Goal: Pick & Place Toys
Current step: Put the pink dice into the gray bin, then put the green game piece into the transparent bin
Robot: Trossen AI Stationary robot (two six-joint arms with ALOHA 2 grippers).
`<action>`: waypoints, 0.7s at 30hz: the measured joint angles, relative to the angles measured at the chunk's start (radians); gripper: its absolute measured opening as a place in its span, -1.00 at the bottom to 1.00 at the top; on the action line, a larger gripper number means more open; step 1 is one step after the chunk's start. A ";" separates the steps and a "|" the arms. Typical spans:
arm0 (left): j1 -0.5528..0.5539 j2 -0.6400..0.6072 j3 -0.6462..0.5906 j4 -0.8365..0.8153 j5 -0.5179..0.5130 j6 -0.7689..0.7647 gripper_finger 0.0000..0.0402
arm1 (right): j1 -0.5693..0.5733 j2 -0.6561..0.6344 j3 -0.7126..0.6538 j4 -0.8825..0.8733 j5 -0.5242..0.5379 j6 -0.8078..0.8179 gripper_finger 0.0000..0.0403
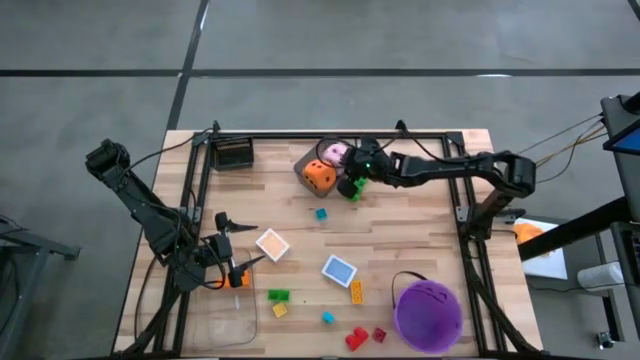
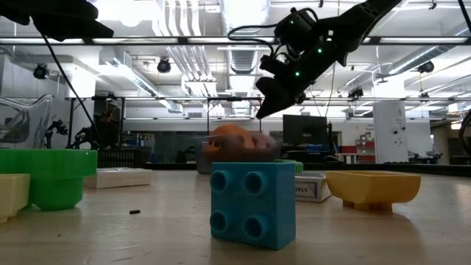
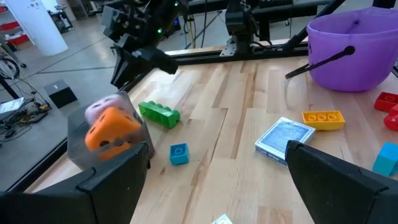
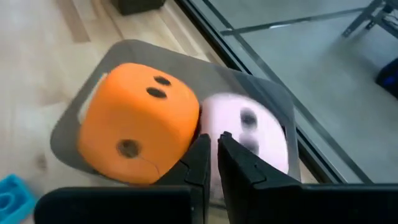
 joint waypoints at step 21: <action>0.000 0.000 0.000 0.000 0.001 -0.007 0.86 | 0.246 -0.033 0.013 0.190 -0.214 -0.019 0.15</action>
